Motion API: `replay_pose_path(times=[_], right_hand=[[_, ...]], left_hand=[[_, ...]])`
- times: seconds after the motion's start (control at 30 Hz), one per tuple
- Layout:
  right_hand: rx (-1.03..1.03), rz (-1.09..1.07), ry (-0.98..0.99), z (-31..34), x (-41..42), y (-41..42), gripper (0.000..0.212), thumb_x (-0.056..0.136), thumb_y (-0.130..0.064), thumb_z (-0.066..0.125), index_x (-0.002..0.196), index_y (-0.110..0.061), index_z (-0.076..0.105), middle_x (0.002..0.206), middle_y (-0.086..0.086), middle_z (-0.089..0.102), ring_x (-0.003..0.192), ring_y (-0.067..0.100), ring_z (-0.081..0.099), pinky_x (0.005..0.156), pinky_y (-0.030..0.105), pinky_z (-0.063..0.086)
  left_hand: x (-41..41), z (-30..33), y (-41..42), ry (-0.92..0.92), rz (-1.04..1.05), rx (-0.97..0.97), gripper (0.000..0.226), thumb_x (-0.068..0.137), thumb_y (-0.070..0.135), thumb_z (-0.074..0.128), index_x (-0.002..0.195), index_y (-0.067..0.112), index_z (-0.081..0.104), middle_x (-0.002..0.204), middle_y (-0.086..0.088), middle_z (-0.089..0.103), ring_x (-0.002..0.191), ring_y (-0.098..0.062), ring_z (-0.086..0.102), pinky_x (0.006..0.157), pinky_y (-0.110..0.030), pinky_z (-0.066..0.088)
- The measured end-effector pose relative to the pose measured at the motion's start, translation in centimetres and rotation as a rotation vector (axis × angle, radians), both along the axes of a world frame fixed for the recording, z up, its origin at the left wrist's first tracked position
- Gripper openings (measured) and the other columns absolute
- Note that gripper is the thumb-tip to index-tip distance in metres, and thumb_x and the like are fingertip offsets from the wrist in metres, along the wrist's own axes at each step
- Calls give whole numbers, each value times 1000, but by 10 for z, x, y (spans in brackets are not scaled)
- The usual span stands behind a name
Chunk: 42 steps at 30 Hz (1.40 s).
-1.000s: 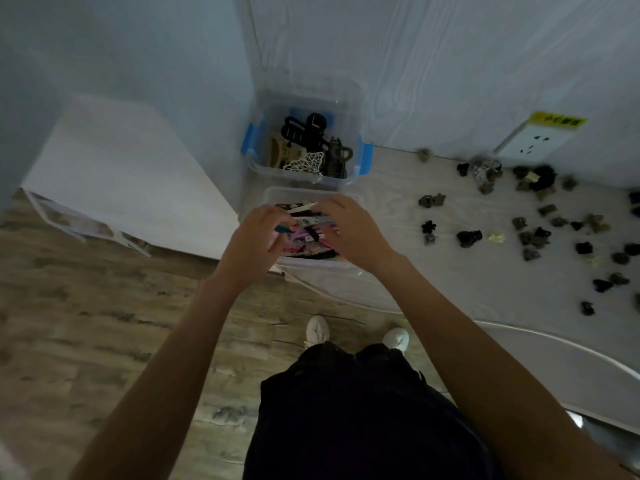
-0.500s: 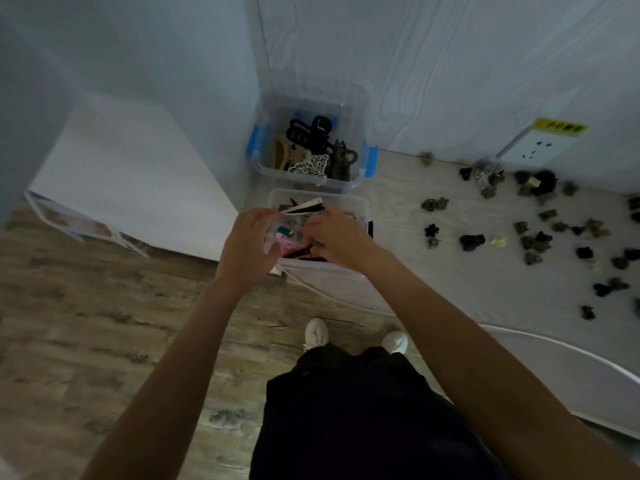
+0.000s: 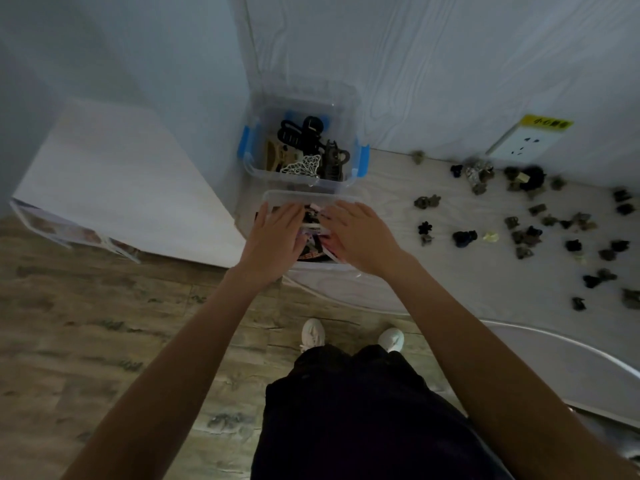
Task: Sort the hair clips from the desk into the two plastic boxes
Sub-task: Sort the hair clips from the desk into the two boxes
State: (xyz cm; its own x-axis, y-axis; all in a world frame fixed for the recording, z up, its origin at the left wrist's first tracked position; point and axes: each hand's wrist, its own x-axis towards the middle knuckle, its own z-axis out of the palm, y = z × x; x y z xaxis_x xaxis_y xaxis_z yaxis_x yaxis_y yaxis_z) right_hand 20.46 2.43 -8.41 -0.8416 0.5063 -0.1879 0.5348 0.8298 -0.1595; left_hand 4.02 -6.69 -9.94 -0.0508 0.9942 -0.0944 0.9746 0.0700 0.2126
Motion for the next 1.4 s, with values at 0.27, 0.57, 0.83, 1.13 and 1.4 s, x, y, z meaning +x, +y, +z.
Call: replay_pose_path(times=[0.27, 0.57, 0.83, 1.13, 1.4], right_hand=[[77, -114, 138, -1, 6, -28, 36, 86, -34, 36, 93, -26, 71, 106, -4, 69, 104, 24, 61, 92, 44, 43], [-20, -322, 475, 13, 62, -14, 31, 89, -28, 41, 107, -22, 65, 119, 1, 65, 120, 27, 52, 103, 42, 33], [-94, -930, 588, -12, 226, 4, 31, 90, -23, 51, 117, -13, 60, 122, 9, 61, 115, 28, 51, 97, 19, 28], [-146, -1403, 583, -54, 354, 13, 79, 77, -42, 54, 143, -9, 27, 153, 21, 15, 142, 37, 7, 110, 49, 19], [-133, -1509, 604, -79, 377, 83, 69, 86, -34, 50, 143, -3, 26, 152, 25, 17, 142, 39, 10, 115, 53, 16]], left_hand=[[0, -4, -5, -9, -52, 110, 40, 91, 26, 35, 120, 14, 58, 135, -5, 53, 127, -22, 47, 111, -47, 25], [42, 20, 25, -240, -60, 348, 35, 86, 11, 56, 121, 14, 51, 135, -12, 48, 119, -27, 49, 97, -34, 43], [161, -4, 99, -419, -207, 102, 76, 81, 29, 68, 143, 14, 26, 149, -17, 27, 133, -35, 33, 103, -46, 41], [226, -48, 144, -550, 160, -156, 106, 73, 51, 70, 147, 20, 1, 157, -5, -9, 145, -23, -3, 119, -43, 11], [294, -58, 168, -562, -5, -114, 91, 75, 42, 72, 146, 21, 19, 156, -6, 5, 143, -24, 10, 117, -45, 18]])
